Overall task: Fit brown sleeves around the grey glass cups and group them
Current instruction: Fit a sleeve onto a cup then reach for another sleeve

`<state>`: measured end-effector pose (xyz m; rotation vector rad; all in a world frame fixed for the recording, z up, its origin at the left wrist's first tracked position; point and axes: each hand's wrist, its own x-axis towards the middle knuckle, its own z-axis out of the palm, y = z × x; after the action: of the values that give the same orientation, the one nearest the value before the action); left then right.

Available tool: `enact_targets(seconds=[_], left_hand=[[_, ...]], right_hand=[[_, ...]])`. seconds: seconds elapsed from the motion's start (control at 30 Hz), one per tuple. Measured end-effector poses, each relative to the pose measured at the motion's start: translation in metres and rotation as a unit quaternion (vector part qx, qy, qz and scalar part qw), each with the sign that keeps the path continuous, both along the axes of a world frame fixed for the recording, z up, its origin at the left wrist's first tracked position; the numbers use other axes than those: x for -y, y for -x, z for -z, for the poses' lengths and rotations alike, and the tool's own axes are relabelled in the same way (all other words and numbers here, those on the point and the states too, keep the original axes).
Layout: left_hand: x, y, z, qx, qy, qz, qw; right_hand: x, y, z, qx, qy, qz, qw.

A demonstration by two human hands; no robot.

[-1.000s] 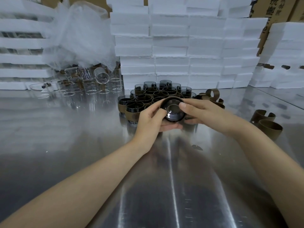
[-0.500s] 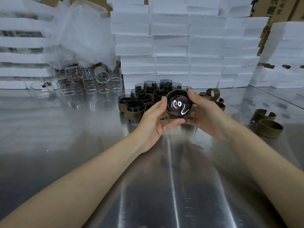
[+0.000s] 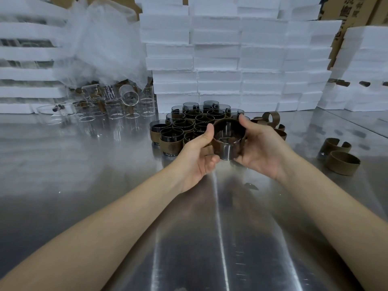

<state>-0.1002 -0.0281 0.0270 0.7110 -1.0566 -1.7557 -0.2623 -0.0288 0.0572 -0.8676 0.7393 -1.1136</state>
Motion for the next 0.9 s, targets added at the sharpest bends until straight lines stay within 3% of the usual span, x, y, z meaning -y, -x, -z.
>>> enact_targets(seconds=[0.2, 0.4, 0.9], left_hand=[[0.0024, 0.001, -0.0013, -0.038, -0.079, -0.003, 0.996], [0.0036, 0.0019, -0.0053, -0.08, -0.103, 0.008, 0.991], [0.0046, -0.0015, -0.0098, -0.146, -0.132, 0.025, 0.98]], right_hand=[[0.0009, -0.0014, 0.001, 0.031, -0.062, 0.009, 0.998], [0.0011, -0.0021, 0.0006, 0.079, -0.089, -0.01, 0.993], [0.0036, -0.0048, 0.0028, 0.121, -0.068, -0.019, 0.99]])
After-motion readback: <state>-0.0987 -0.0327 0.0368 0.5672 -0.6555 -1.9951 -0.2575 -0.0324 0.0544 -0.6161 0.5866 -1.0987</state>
